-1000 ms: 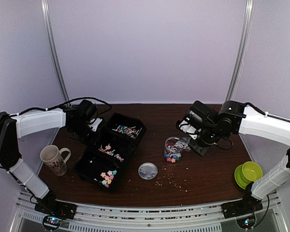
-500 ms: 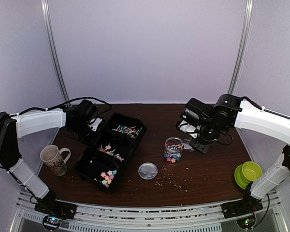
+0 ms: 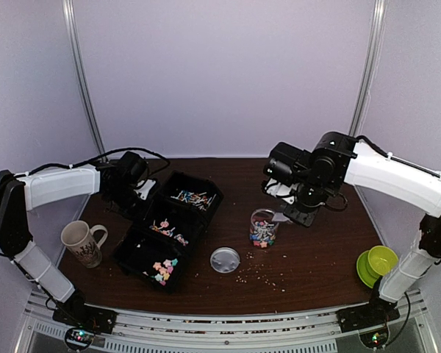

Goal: Pack the candies
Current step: Place the fake candies in the packing box, then scoop the fake candies from the plate.

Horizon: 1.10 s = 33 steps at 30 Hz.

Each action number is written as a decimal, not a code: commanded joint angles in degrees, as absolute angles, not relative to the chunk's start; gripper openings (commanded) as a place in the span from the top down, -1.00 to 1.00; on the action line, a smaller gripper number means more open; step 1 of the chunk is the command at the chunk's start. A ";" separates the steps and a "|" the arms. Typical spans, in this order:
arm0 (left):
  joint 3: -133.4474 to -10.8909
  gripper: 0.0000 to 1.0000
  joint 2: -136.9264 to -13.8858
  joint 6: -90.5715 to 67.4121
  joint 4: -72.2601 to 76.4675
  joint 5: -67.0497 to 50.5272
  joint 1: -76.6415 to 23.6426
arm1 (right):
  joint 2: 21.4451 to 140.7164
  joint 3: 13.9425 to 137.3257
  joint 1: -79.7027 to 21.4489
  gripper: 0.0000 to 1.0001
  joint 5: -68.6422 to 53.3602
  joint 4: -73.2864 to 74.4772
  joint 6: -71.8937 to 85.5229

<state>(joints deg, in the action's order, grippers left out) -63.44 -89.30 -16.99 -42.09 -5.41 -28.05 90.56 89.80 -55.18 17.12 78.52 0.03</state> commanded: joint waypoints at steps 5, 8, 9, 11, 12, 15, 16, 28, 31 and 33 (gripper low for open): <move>-66.75 1.00 -87.93 -17.86 -37.71 -9.67 -27.86 | 92.77 93.00 -57.40 1.00 23.06 80.49 -1.76; -66.76 1.00 -87.78 -17.79 -37.76 -9.76 -27.90 | 91.33 90.80 -57.41 1.00 24.42 76.33 -1.75; -66.78 1.00 -87.73 -17.76 -37.74 -9.89 -27.87 | 90.35 89.33 -57.44 1.00 24.59 73.77 -1.97; -66.76 1.00 -87.77 -17.76 -37.71 -9.93 -27.91 | 88.07 86.52 -57.53 1.00 24.29 68.24 -2.11; -66.78 1.00 -87.79 -17.76 -37.76 -10.02 -27.90 | 86.98 85.04 -57.51 1.00 24.01 65.67 -2.22; -66.80 1.00 -87.98 -17.68 -37.72 -10.33 -27.86 | 83.70 80.13 -57.59 1.00 23.26 59.06 -3.27; -66.80 1.00 -88.10 -17.71 -37.78 -10.49 -27.87 | 82.88 79.02 -57.66 1.00 23.42 57.28 -3.70; -66.88 1.00 -89.45 -17.27 -37.82 -11.62 -28.17 | 84.78 85.42 -59.95 1.00 25.56 55.22 -5.36; -67.26 1.00 -90.15 -16.92 -38.67 -10.67 -28.77 | 89.62 90.79 -60.99 1.00 24.75 58.75 -5.69; -66.78 1.00 -90.81 -17.21 -37.42 -16.15 -28.59 | 92.80 94.24 -61.69 1.00 25.38 61.03 -5.76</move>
<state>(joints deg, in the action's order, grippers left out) -63.46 -90.48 -16.95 -42.13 -7.73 -28.29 87.79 88.55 -60.27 24.25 57.04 -5.08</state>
